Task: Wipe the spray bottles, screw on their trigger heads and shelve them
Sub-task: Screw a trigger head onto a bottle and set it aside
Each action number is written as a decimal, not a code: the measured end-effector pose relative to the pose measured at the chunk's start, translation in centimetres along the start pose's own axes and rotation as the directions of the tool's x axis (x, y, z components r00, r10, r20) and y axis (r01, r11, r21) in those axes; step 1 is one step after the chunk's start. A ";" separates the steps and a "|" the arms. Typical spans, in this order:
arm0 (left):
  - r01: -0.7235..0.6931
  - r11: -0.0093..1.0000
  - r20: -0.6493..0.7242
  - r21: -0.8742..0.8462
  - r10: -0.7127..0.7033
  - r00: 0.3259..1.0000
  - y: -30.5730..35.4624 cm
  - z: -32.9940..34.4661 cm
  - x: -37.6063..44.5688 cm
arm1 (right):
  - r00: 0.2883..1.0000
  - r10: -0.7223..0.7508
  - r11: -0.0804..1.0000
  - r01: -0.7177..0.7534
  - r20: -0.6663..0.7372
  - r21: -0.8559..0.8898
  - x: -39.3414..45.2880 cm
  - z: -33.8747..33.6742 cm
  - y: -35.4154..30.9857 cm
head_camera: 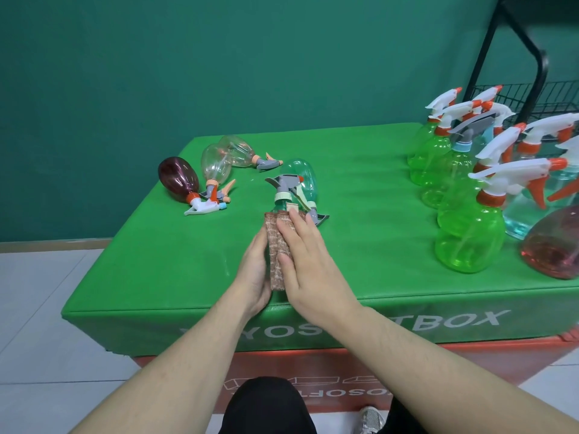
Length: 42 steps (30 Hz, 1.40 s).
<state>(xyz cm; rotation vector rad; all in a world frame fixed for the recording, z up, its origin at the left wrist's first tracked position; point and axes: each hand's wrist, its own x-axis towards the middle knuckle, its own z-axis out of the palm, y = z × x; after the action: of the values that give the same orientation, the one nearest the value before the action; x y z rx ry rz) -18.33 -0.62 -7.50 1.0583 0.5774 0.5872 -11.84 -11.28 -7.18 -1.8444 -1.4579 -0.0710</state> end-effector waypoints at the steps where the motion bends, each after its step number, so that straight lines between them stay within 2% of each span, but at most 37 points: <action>1: -0.004 1.000 0.009 0.002 0.004 1.000 0.1 0.0 0.0 | 1.000 -0.001 1.000 0.001 -0.017 -0.005 0.5 0.0 -0.2; 6: 0.003 0.999 0.032 -0.055 -0.001 0.999 0.3 0.2 -0.2 | 1.000 0.007 0.999 -0.009 -0.027 -0.047 3.3 0.1 -0.3; 12: 0.032 0.999 0.001 -0.030 -0.032 0.999 0.1 -0.3 0.1 | 0.982 0.187 0.976 -0.189 0.029 0.107 5.7 -0.8 0.0; 16: 0.029 0.999 -0.012 -0.046 -0.030 0.999 0.0 -0.2 0.0 | 0.966 0.255 0.958 -0.258 0.037 0.128 6.1 -0.9 -0.1; 19: 0.024 0.999 -0.012 -0.044 -0.025 1.000 0.0 -0.2 0.0 | 0.979 0.202 0.973 -0.201 0.006 0.111 5.2 -0.6 -0.3; 26: 0.016 0.998 -0.042 -0.064 -0.019 0.999 -0.2 -0.1 0.2 | 0.999 0.047 0.998 -0.045 0.028 -0.045 1.8 -0.4 0.6; 32: -0.021 0.992 -0.120 -0.122 0.006 0.993 -0.6 -0.4 0.7 | 0.995 0.034 0.997 -0.027 0.094 -0.075 -1.0 -0.3 0.9; 38: -0.084 0.994 -0.110 -0.073 0.076 0.991 -0.3 -0.1 0.6 | 0.995 0.060 0.998 -0.058 0.084 -0.026 -1.5 -0.3 0.5; 42: -0.075 0.993 -0.098 -0.089 0.066 0.993 -0.1 -0.2 0.4 | 0.997 0.055 0.998 -0.056 0.054 0.034 -0.9 0.0 0.2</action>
<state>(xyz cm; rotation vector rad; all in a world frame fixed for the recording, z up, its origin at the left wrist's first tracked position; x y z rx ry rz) -18.16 -0.21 -7.78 0.9702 0.5920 0.7226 -12.01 -11.96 -7.71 -1.8689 -1.4335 0.0310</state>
